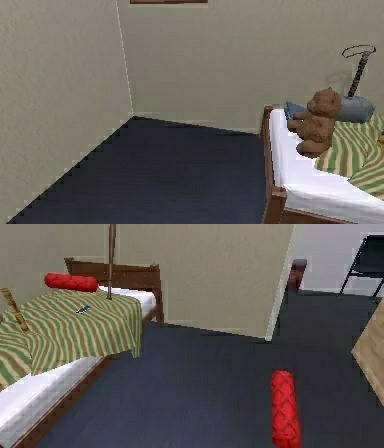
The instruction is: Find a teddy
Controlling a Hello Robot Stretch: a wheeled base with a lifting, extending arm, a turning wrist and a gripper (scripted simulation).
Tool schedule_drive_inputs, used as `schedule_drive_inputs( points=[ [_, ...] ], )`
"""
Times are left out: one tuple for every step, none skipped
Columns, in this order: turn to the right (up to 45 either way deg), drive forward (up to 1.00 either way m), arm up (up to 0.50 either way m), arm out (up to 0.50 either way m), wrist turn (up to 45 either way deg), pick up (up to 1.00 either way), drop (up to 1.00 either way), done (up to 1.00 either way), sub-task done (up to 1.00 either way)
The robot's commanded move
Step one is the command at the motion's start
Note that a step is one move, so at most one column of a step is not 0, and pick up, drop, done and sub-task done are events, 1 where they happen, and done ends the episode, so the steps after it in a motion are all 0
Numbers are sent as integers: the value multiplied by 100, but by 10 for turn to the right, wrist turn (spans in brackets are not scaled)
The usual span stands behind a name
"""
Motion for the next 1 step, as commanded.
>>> schedule_drive_inputs(
  points=[
    [-30, 0, 0, 0, 0, 0, 0, 0, 0]
  ],
)
